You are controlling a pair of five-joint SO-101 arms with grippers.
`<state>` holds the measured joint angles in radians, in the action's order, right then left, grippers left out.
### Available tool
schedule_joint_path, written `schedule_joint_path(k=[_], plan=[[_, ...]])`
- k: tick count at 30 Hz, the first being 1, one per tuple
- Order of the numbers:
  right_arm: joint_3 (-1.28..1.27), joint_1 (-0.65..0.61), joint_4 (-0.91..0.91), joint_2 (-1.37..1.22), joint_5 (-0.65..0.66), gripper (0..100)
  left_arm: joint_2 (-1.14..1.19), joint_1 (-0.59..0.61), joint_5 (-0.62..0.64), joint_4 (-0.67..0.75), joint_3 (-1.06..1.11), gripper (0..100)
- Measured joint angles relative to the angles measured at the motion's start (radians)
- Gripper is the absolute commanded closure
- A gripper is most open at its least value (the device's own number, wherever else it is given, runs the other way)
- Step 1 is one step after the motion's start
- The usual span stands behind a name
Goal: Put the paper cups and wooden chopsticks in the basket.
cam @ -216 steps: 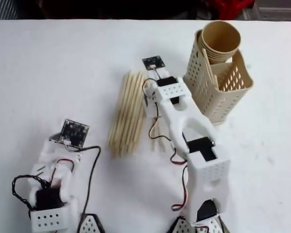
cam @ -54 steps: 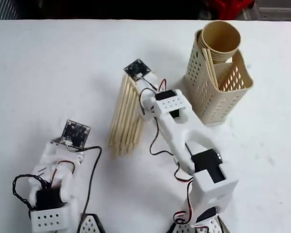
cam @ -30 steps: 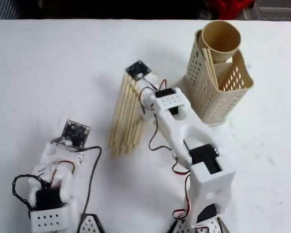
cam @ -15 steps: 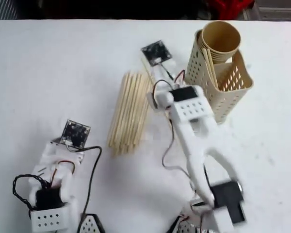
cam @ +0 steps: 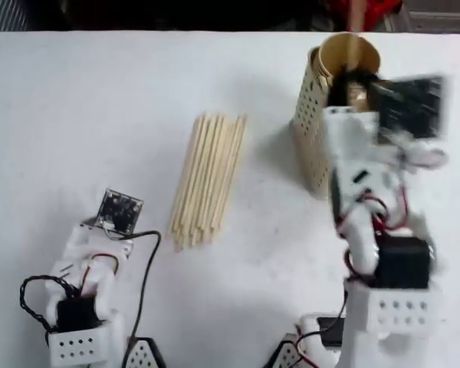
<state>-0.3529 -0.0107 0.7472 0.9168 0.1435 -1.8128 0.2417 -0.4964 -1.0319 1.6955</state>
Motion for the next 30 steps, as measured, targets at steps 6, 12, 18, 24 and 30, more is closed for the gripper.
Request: schedule_joint_path(k=[6,12,18,24,30], plan=[[-0.032,0.114,-0.106,-0.038,-0.084,98.1,0.000,0.000,0.000,0.000,0.000,86],[-0.198,0.118,-0.310,-0.140,-0.091,98.1,0.000,0.000,0.000,0.000,0.000,86],[-0.361,0.118,-0.440,-0.163,-0.091,98.1,0.000,0.000,0.000,0.000,0.000,86],[-0.433,0.121,-0.448,-0.161,-0.048,98.1,0.000,0.000,0.000,0.000,0.000,86],[-0.555,0.052,-0.448,-0.163,0.060,97.2,0.000,0.000,0.000,0.000,0.000,85]])
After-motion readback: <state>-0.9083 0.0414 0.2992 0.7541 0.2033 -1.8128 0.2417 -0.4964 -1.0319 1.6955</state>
